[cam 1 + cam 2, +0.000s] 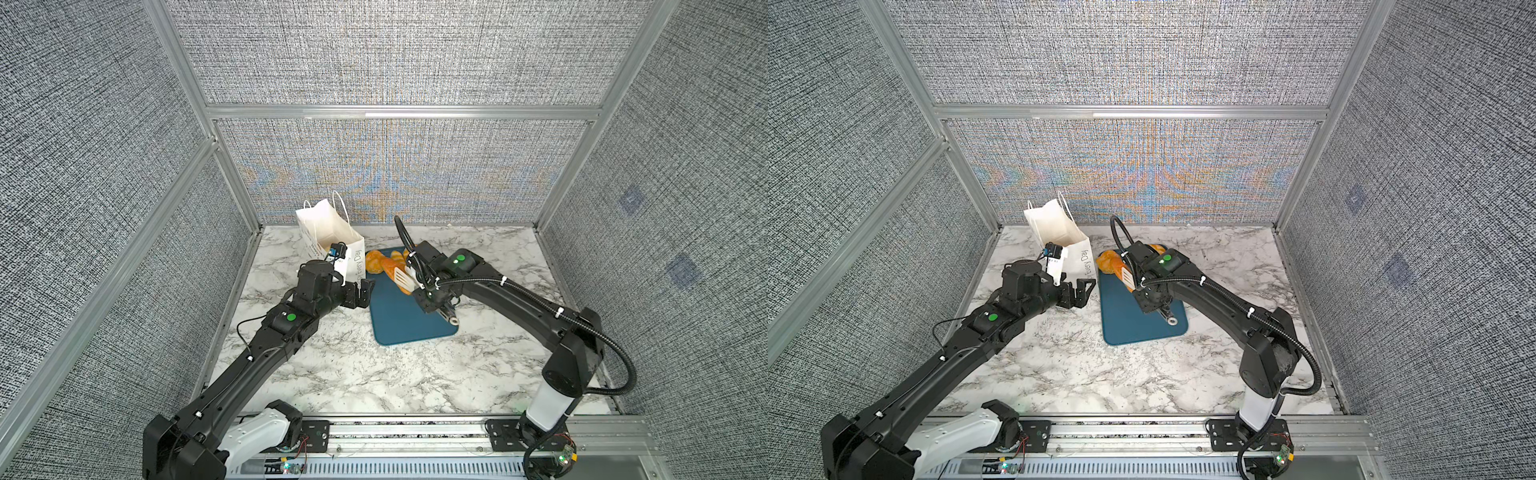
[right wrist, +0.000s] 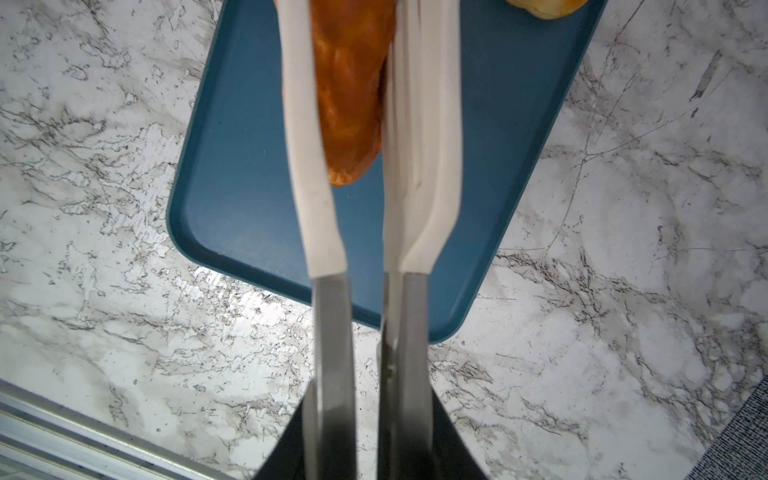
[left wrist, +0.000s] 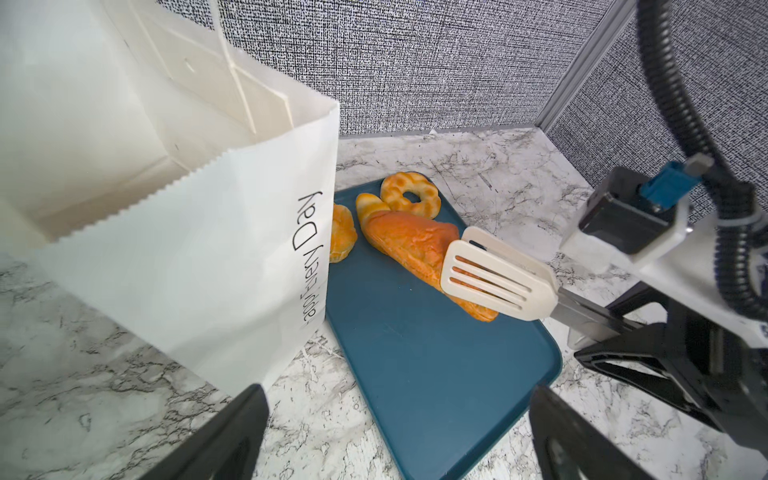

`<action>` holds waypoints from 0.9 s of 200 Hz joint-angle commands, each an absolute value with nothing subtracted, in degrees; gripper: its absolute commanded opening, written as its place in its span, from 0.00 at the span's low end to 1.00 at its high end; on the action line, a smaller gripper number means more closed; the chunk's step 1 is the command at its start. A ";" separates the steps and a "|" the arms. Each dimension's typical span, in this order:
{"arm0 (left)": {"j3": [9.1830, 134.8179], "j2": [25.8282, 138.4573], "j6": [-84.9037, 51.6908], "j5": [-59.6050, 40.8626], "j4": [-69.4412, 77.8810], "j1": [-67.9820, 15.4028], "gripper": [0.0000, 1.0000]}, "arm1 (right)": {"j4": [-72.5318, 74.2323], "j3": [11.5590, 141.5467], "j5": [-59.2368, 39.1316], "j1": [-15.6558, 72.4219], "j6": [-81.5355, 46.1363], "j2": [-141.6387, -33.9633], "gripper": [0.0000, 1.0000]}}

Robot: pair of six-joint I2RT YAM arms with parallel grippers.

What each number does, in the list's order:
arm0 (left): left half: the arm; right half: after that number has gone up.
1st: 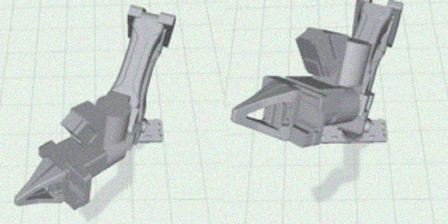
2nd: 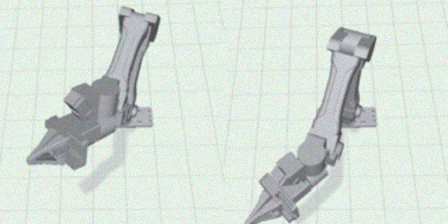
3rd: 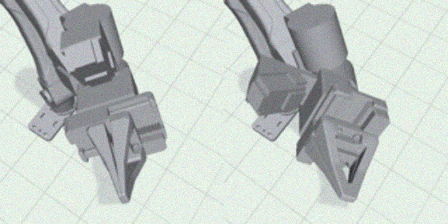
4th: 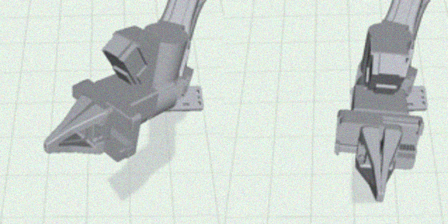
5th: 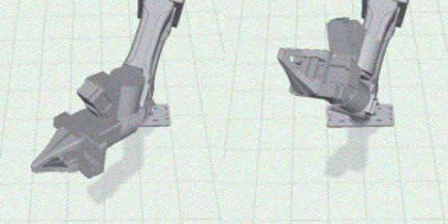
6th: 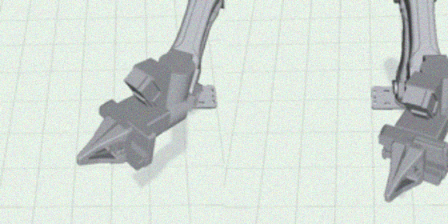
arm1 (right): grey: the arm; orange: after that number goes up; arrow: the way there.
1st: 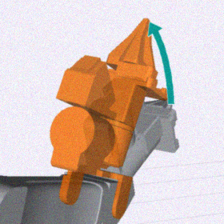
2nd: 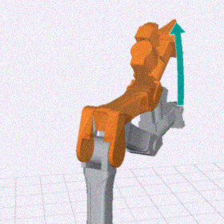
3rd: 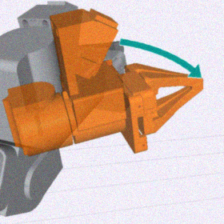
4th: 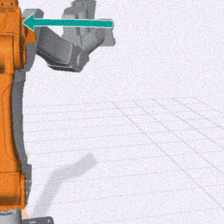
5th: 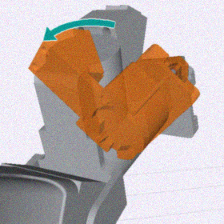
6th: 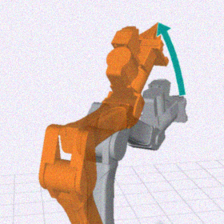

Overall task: Place the fake bread into the paper bag
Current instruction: 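Lift the orange pastry in the tongs and carry it toward the bag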

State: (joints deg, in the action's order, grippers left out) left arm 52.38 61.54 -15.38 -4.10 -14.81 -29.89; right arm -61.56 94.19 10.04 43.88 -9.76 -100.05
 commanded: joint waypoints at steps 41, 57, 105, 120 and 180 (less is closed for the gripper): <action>57.09 61.42 -11.61 -2.01 -17.05 -29.80 0.99 | -61.74 98.67 9.28 43.97 -10.93 -99.82 0.31; 58.40 61.93 -11.09 -2.52 -18.46 -29.80 0.99 | -61.87 100.20 9.05 43.99 -10.90 -99.82 0.31; 62.22 62.42 -9.61 -4.10 -21.03 -29.64 0.99 | -62.74 105.21 8.62 43.95 -10.73 -99.39 0.31; 63.46 62.47 -9.11 -4.39 -21.92 -29.49 0.99 | -62.80 106.74 8.36 43.99 -10.75 -99.01 0.31; 67.76 62.48 -7.16 -6.06 -24.92 -27.55 0.99 | -60.52 110.15 7.30 44.21 -10.18 -97.14 0.31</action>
